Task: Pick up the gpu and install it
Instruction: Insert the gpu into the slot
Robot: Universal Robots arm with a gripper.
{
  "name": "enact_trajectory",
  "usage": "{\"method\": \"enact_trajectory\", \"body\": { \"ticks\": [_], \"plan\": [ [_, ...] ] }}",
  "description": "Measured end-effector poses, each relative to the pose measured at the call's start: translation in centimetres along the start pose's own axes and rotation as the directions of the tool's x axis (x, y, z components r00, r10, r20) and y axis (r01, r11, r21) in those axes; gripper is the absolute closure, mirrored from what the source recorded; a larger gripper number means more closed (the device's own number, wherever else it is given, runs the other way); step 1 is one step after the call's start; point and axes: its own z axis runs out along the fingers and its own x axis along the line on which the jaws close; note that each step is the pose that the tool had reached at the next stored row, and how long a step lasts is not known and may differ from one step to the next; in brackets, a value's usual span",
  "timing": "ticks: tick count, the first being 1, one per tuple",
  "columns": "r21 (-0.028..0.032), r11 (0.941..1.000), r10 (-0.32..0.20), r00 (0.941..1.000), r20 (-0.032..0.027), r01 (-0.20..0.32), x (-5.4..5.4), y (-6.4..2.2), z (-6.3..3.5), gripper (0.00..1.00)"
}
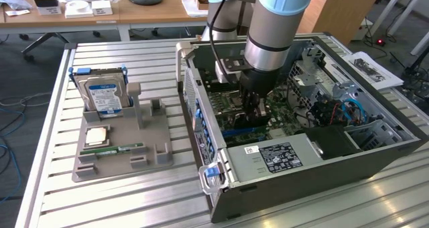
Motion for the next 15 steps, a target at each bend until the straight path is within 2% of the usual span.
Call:
{"method": "enact_trajectory", "body": {
  "ticks": [15],
  "plan": [
    [0.0001,1.0000,0.009,1.0000,0.0001,-0.009,0.07,-0.01,0.37,0.73]
  ]
}}
